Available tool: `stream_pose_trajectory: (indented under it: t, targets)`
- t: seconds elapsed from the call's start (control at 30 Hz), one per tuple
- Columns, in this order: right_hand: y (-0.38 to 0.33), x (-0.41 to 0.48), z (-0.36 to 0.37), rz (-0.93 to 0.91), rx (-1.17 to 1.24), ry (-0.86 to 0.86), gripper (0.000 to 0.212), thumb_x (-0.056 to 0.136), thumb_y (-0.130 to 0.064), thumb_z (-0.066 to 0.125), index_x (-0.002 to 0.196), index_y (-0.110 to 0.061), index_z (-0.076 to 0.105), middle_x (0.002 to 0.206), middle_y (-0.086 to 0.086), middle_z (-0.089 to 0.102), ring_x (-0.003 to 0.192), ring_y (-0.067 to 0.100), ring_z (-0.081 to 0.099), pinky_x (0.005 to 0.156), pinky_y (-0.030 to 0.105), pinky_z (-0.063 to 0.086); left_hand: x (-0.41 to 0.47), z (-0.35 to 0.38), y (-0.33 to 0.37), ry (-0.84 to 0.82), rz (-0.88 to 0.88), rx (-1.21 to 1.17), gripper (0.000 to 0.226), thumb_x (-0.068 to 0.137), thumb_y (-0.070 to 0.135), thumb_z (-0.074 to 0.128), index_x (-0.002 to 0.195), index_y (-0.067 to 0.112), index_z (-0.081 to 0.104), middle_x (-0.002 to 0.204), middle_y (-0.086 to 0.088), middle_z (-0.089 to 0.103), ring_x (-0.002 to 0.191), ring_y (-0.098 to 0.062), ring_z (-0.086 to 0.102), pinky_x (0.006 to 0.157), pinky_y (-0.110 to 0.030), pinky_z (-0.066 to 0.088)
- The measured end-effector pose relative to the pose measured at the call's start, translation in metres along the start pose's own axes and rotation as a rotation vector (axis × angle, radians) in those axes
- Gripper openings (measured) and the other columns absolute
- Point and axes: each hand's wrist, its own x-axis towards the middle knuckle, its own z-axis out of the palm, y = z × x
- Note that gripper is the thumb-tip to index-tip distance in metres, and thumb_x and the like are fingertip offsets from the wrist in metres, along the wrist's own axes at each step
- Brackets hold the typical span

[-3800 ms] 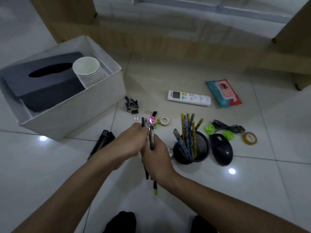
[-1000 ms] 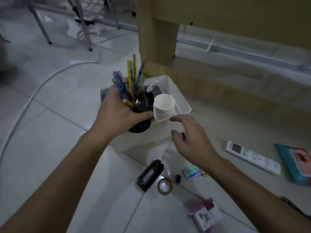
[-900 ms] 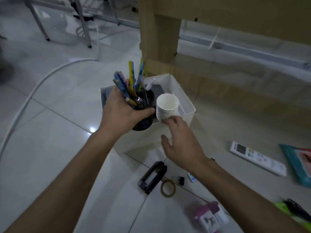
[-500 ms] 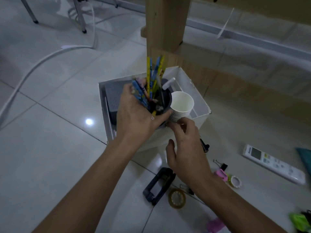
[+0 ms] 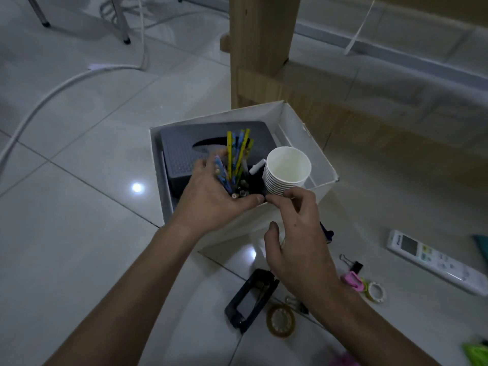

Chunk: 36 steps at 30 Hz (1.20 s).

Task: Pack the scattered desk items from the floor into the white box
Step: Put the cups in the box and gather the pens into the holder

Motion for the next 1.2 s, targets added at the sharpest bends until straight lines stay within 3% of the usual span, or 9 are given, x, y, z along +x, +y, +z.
stream_pose_trajectory:
  t: [0.17,0.27,0.4,0.5,0.63,0.73,0.87,1.0,1.2]
  targets:
    - [0.000,0.002,-0.001,-0.014,-0.015,-0.010,0.046,0.084,-0.004,0.059,0.129,-0.013,0.056,0.128,0.004,0.038,0.115,0.021,0.048,0.090,0.029,0.048,-0.003,-0.013,0.002,-0.082,-0.041,-0.079,0.096,0.054,0.073,0.081,0.136,0.042,0.044,0.129,0.017,0.061,0.119,-0.009,0.060,0.101,-0.038,0.050]
    - [0.001,0.001,-0.002,-0.009,-0.039,-0.020,0.048,0.084,-0.004,0.060,0.130,-0.012,0.057,0.130,0.005,0.039,0.116,0.020,0.048,0.091,0.026,0.046,-0.008,-0.019,0.008,-0.142,-0.094,-0.152,0.096,0.062,0.051,0.088,0.143,0.033,0.040,0.120,0.027,0.061,0.106,0.008,0.063,0.098,-0.022,0.050]
    - [0.002,0.000,-0.004,-0.008,-0.037,-0.034,0.050,0.083,-0.003,0.060,0.132,-0.012,0.057,0.131,0.007,0.041,0.117,0.020,0.048,0.093,0.028,0.047,-0.012,-0.025,0.013,-0.115,-0.142,-0.146,0.075,0.069,0.035,0.087,0.130,0.044,0.044,0.117,0.026,0.063,0.100,0.010,0.063,0.090,-0.014,0.050]
    - [0.002,0.000,-0.006,-0.001,-0.043,-0.050,0.050,0.084,-0.004,0.059,0.133,-0.014,0.056,0.133,0.006,0.040,0.118,0.018,0.047,0.094,0.024,0.045,-0.012,-0.033,0.009,-0.111,-0.236,-0.098,0.063,0.069,0.029,0.088,0.124,0.034,0.057,0.106,0.016,0.071,0.095,0.001,0.068,0.085,-0.023,0.053]
    - [0.002,0.001,-0.006,-0.001,-0.059,-0.067,0.051,0.084,-0.005,0.059,0.134,-0.015,0.056,0.134,0.005,0.038,0.117,0.019,0.048,0.090,0.021,0.041,-0.006,-0.040,0.016,-0.197,-0.242,0.084,0.020,0.073,0.031,0.086,0.083,0.028,0.070,0.069,0.014,0.071,0.067,0.003,0.066,0.058,-0.018,0.050]
    - [0.002,0.001,-0.007,0.002,-0.053,-0.069,0.051,0.083,-0.004,0.059,0.133,-0.015,0.056,0.134,0.005,0.038,0.117,0.020,0.048,0.089,0.021,0.042,-0.002,-0.041,0.020,-0.182,-0.225,0.198,0.025,0.069,0.038,0.088,0.084,0.024,0.074,0.070,0.008,0.071,0.068,-0.004,0.067,0.057,-0.021,0.051]
    - [0.001,0.000,-0.006,-0.012,-0.049,-0.071,0.050,0.084,-0.005,0.058,0.133,-0.014,0.055,0.134,0.006,0.038,0.117,0.020,0.048,0.090,0.020,0.040,-0.003,-0.043,0.018,-0.154,-0.116,0.254,0.023,0.066,0.035,0.090,0.082,0.029,0.075,0.073,0.011,0.067,0.066,0.006,0.061,0.053,-0.005,0.044]
    - [0.003,0.000,-0.005,-0.007,-0.043,-0.069,0.050,0.083,-0.003,0.058,0.132,-0.012,0.056,0.135,0.008,0.039,0.118,0.021,0.047,0.092,0.018,0.037,-0.009,-0.038,0.007,-0.098,0.080,0.279,0.019,0.068,0.034,0.088,0.085,0.030,0.080,0.083,0.009,0.067,0.072,-0.002,0.063,0.065,-0.019,0.053]
    - [0.004,0.000,-0.003,-0.019,-0.005,-0.048,0.051,0.082,-0.001,0.057,0.131,-0.012,0.055,0.134,0.008,0.038,0.117,0.020,0.048,0.094,0.019,0.039,-0.001,-0.034,0.006,-0.288,-0.076,0.330,0.016,0.078,0.013,0.080,0.085,0.027,0.081,0.074,0.013,0.070,0.068,0.004,0.062,0.054,0.000,0.040]
